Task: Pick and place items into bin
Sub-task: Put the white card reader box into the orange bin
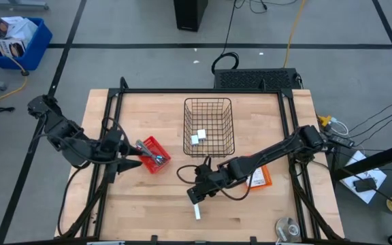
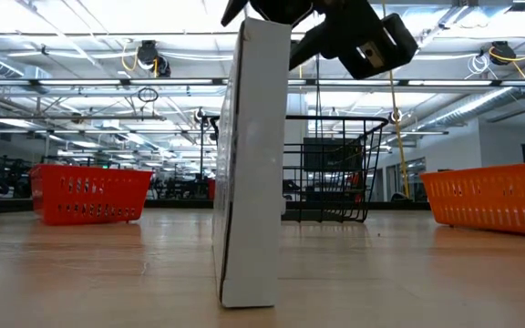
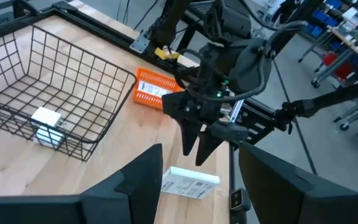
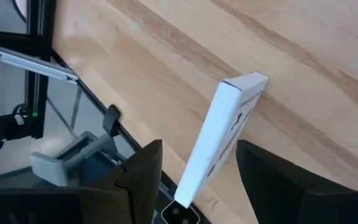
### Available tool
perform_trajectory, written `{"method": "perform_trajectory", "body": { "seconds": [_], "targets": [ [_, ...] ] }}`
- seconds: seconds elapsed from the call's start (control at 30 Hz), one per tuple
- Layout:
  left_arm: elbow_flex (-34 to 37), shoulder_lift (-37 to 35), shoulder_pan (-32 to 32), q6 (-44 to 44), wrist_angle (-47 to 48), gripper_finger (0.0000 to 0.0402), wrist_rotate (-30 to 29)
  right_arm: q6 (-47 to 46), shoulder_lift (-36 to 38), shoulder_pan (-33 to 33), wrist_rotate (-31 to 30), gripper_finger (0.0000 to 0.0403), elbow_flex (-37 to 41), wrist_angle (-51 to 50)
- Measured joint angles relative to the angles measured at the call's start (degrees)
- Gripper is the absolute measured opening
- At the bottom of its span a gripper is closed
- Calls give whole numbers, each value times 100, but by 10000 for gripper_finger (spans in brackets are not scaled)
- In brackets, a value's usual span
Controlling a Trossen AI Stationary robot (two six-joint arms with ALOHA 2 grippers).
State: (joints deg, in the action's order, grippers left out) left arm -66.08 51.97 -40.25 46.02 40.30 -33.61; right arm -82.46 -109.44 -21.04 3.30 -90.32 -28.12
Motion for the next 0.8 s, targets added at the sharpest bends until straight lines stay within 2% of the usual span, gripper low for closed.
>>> {"method": "perform_trajectory", "body": {
  "seconds": [0.33,0.8],
  "targets": [
    [0,2,4,-31,78,214,9,53,0,49,-30,196,0,-121],
    [0,2,0,54,202,214,109,59,-370,79,175,191,-7,8]
  ]
}}
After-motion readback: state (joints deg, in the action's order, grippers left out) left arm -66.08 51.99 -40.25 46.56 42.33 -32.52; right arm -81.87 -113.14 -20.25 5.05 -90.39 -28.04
